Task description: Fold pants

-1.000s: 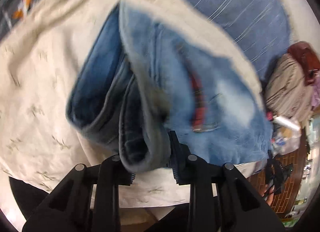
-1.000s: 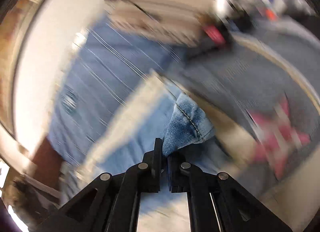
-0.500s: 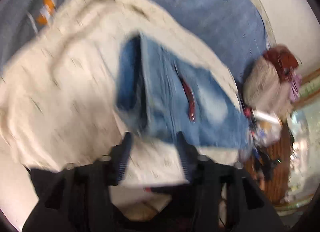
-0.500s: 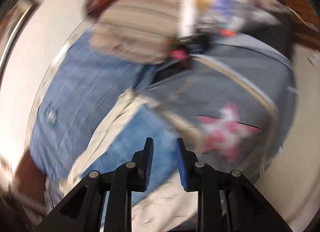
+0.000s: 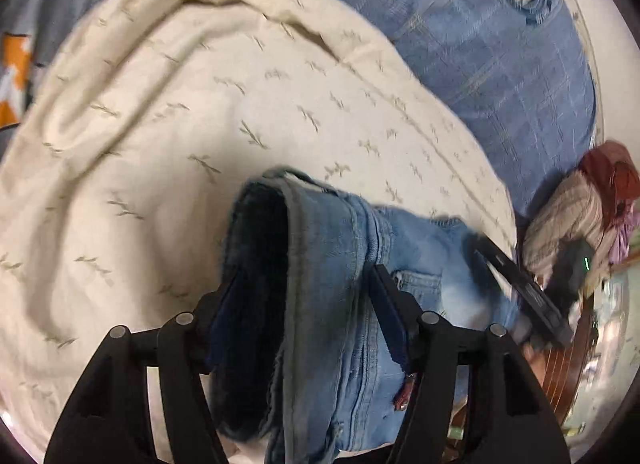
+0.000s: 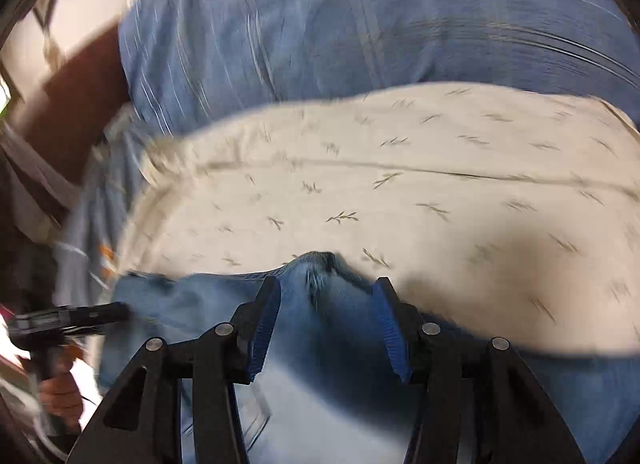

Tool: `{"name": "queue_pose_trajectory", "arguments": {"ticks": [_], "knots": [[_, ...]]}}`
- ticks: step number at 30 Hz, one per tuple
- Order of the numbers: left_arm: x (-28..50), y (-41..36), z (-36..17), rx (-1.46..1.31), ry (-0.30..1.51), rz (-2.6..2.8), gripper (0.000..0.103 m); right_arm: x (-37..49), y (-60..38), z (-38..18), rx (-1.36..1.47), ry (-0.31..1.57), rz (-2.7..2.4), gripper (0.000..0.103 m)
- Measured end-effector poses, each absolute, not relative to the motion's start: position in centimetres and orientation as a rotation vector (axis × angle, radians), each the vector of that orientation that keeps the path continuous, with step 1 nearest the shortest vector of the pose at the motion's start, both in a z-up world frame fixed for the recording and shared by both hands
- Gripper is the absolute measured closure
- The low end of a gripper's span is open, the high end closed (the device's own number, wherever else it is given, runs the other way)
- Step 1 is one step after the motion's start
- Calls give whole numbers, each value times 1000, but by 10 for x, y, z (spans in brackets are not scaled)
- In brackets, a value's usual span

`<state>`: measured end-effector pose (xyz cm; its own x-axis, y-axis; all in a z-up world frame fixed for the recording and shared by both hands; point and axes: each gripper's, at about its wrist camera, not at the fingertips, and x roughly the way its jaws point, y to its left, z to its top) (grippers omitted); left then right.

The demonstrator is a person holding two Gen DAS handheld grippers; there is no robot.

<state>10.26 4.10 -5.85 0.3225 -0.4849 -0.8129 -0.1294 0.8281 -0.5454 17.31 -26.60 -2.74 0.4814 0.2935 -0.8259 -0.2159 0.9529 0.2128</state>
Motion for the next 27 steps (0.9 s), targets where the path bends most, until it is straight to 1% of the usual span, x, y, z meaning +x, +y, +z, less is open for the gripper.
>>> {"name": "queue_pose_trajectory", "arguments": {"ticks": [1, 2, 3, 5, 6, 7, 10, 12, 13, 14, 15, 17, 19, 20, 21, 22, 24, 25, 26, 27], "knots": [[105, 38, -60, -569, 1245, -267, 65, 168, -259, -33, 12, 1029, 324, 89], [105, 35, -58, -566, 1251, -293, 81, 165, -247, -31, -107, 1016, 329, 101], [104, 34, -53, -577, 1242, -321, 86, 150, -241, -25, -167, 974, 329, 101], [101, 34, -39, -567, 1159, -332, 86, 146, -244, -9, -153, 901, 318, 102], [102, 33, -33, -516, 1096, -295, 86, 149, -249, -11, -135, 899, 299, 102], [107, 29, -35, -475, 1081, -272, 86, 157, -255, -22, -120, 930, 271, 102], [126, 18, -68, -419, 1182, -209, 85, 171, -251, -45, -140, 980, 229, 102], [126, 23, -71, -441, 1184, -222, 85, 170, -249, -44, -139, 961, 201, 101], [124, 27, -67, -444, 1183, -223, 85, 168, -253, -39, -112, 950, 188, 98], [122, 31, -61, -453, 1179, -226, 83, 164, -257, -34, -87, 942, 181, 87], [118, 37, -53, -474, 1170, -236, 82, 155, -264, -25, -43, 930, 172, 83], [99, 51, -39, -496, 1143, -239, 79, 134, -275, -11, 42, 914, 204, 83], [72, 64, -25, -501, 1093, -238, 69, 99, -284, -1, 138, 894, 258, 78], [52, 71, -20, -522, 1073, -263, 57, 80, -286, 1, 177, 892, 283, 70], [35, 76, -18, -558, 1060, -290, 48, 65, -285, 2, 203, 891, 296, 62], [26, 76, -18, -592, 1054, -312, 45, 44, -290, 1, 240, 895, 316, 59], [-3, 75, -22, -678, 1057, -381, 33, 8, -297, -2, 321, 916, 359, 58], [-11, 71, -28, -717, 1068, -408, 32, -5, -299, -5, 374, 931, 385, 57], [-19, 68, -32, -748, 1083, -433, 32, -21, -301, -10, 456, 951, 425, 54], [-25, 64, -38, -780, 1103, -448, 31, -31, -301, -14, 517, 969, 465, 46]]}}
